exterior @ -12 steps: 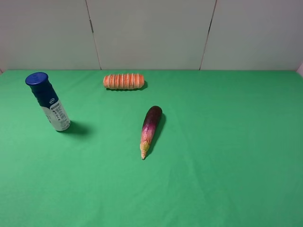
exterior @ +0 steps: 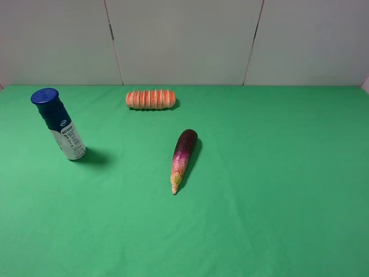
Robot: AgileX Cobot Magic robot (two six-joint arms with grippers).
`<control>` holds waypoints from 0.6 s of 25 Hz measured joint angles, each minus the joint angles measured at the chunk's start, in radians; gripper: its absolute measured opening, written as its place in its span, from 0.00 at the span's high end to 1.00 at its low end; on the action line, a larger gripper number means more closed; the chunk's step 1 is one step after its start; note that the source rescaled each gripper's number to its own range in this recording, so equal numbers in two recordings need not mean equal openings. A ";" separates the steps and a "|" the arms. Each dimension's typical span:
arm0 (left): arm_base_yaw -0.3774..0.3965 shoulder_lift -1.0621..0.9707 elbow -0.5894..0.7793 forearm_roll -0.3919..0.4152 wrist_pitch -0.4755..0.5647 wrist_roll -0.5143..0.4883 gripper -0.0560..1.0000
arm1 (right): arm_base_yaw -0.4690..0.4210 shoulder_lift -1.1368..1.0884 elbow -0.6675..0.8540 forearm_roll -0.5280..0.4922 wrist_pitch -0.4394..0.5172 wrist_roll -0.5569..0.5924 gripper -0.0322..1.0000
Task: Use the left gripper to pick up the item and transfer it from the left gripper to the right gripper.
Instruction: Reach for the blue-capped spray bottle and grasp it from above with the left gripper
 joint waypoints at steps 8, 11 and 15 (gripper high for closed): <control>0.000 0.000 0.000 0.000 0.000 0.000 0.00 | 0.000 0.000 0.000 0.000 0.000 0.000 0.00; 0.000 0.000 0.000 0.000 0.000 0.000 0.00 | 0.000 0.000 0.000 0.000 0.000 0.000 0.00; 0.000 0.001 -0.008 0.000 0.002 0.000 0.00 | 0.000 0.000 0.000 0.000 0.000 0.000 0.00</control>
